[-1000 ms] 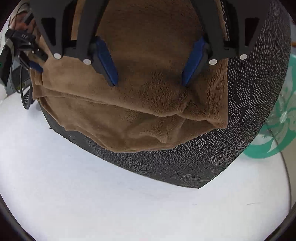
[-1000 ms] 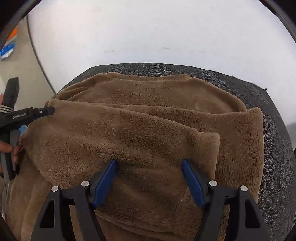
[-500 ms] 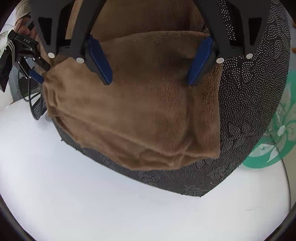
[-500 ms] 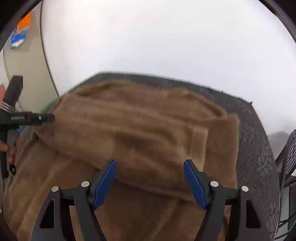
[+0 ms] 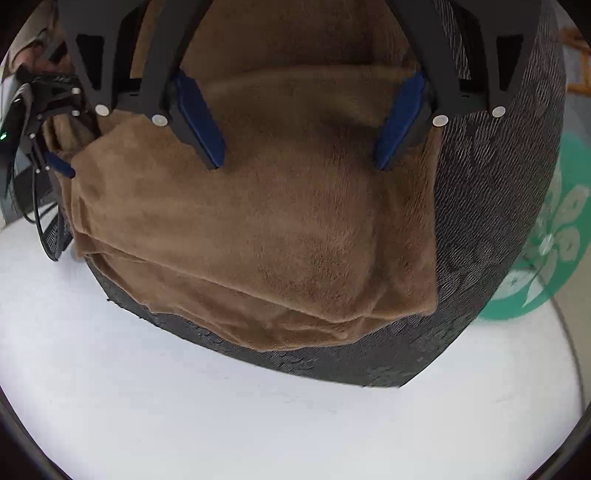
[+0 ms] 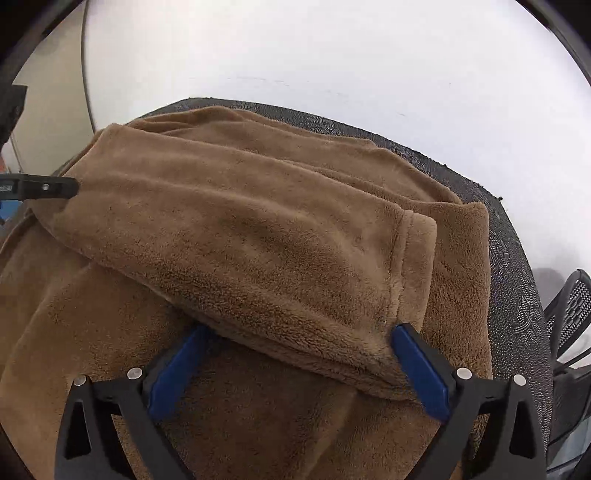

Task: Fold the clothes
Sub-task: 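Open both grippers and smooth the folded blanket flat on the mat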

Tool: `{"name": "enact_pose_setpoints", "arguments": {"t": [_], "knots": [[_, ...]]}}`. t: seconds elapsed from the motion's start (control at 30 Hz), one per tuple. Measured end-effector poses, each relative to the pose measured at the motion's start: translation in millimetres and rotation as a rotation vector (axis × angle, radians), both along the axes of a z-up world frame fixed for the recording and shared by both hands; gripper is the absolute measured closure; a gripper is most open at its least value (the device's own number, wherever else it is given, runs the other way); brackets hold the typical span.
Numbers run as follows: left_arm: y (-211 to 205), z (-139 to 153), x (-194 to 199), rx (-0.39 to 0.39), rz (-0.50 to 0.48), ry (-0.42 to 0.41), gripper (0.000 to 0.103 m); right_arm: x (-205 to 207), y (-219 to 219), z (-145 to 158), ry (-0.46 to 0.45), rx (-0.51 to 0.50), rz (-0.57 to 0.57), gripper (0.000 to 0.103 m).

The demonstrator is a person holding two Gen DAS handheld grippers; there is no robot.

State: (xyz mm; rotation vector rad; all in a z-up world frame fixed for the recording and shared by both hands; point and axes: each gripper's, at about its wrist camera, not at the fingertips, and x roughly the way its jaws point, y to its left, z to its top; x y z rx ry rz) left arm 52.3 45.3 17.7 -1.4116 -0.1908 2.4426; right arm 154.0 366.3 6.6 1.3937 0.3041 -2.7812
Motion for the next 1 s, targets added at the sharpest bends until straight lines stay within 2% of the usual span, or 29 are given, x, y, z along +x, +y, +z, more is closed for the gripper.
{"name": "enact_pose_setpoints", "arguments": {"t": [0.13, 0.23, 0.33, 0.43, 0.57, 0.73, 0.87, 1.0], "knots": [[8, 15, 42, 0.106, -0.110, -0.044, 0.016, 3, -4, 1, 0.002, 0.026, -0.002, 0.001], [7, 10, 73, 0.119, -0.169, -0.098, 0.016, 20, -12, 13, 0.031, 0.076, 0.005, 0.001], [4, 4, 102, 0.119, -0.203, -0.144, 0.016, 63, -24, 41, 0.112, 0.010, 0.133, 0.001], [2, -4, 127, 0.111, -0.218, -0.172, 0.016, 109, -33, 62, 0.132, -0.037, 0.251, 0.001], [2, -8, 157, 0.079, -0.233, -0.154, 0.016, 158, -35, 65, 0.077, -0.107, 0.353, 0.001], [7, -9, 175, 0.021, -0.245, -0.094, 0.015, 200, -40, 34, -0.049, -0.136, 0.373, 0.001], [7, -12, 182, -0.003, -0.253, -0.058, 0.012, 213, -44, 4, -0.172, -0.088, 0.358, 0.001], [12, -16, 189, -0.037, -0.283, -0.010, 0.001, 218, -38, 4, -0.173, -0.121, 0.337, 0.001]]}}
